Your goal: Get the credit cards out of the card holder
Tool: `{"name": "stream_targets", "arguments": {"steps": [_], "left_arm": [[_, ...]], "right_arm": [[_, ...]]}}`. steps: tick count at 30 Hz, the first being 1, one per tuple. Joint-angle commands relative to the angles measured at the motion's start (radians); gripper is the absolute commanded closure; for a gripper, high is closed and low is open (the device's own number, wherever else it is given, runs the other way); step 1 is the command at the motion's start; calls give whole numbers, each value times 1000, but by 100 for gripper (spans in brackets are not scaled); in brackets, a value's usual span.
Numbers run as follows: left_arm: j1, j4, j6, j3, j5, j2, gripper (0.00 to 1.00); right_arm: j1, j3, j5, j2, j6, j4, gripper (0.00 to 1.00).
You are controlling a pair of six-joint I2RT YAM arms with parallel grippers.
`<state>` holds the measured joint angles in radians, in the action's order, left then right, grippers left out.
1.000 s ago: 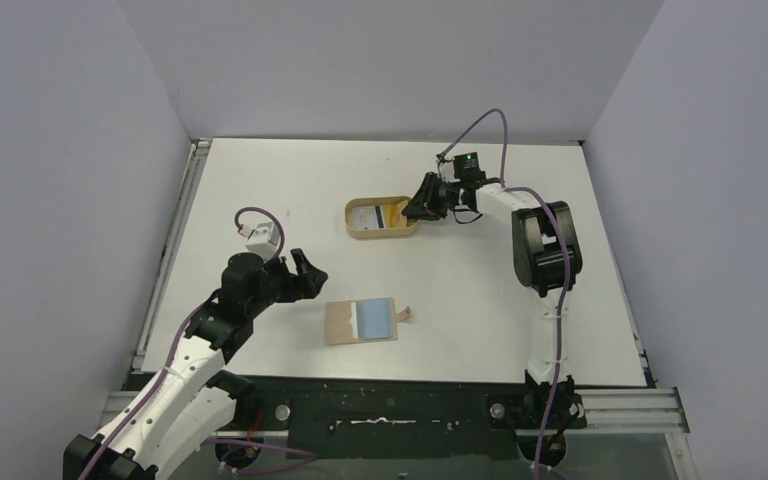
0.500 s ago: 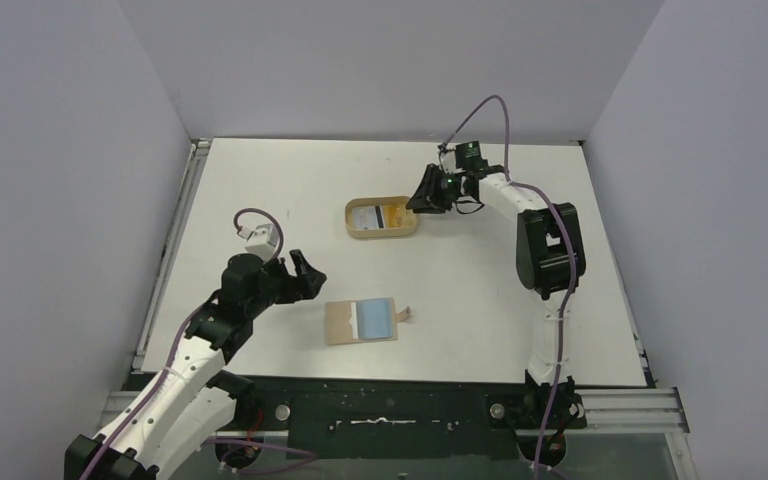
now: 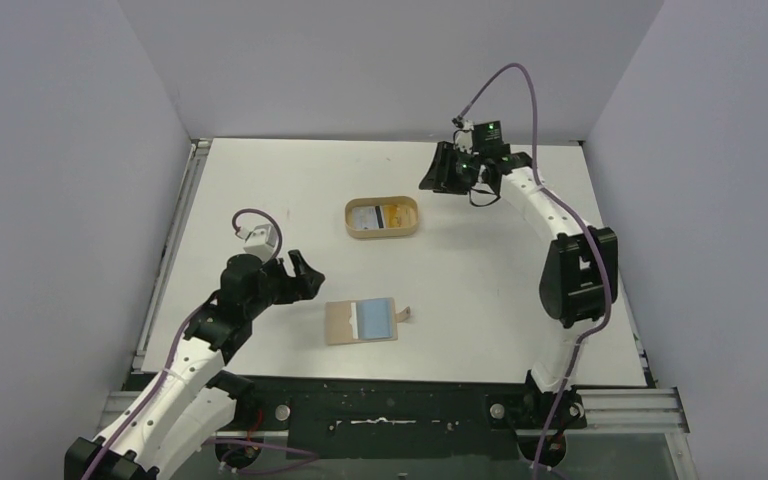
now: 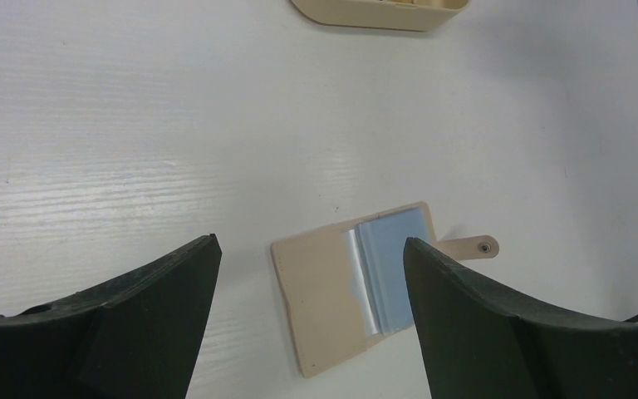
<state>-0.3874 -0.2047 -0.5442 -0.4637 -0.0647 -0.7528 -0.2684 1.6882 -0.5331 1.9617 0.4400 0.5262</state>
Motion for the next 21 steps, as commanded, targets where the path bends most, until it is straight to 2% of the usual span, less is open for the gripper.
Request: {"name": "stream_targets", "arguments": {"steps": [1, 9, 13, 14, 15, 21], "left_arm": [[8, 26, 20, -52, -6, 7, 20], [16, -8, 55, -142, -17, -27, 18], [19, -60, 85, -196, -5, -35, 11], [19, -64, 96, -203, -2, -30, 5], [19, -71, 103, -211, 8, -24, 3], [31, -130, 138, -256, 41, 6, 3]], "right_arm": [[-13, -170, 74, -210, -46, -155, 51], [-21, -421, 109, -444, -82, -301, 3], [-22, -496, 128, -541, -109, -291, 0], [-23, -523, 132, -567, -117, -293, 0], [-22, -551, 133, -598, -122, -299, 0], [-27, -740, 163, -797, -144, -300, 0]]}}
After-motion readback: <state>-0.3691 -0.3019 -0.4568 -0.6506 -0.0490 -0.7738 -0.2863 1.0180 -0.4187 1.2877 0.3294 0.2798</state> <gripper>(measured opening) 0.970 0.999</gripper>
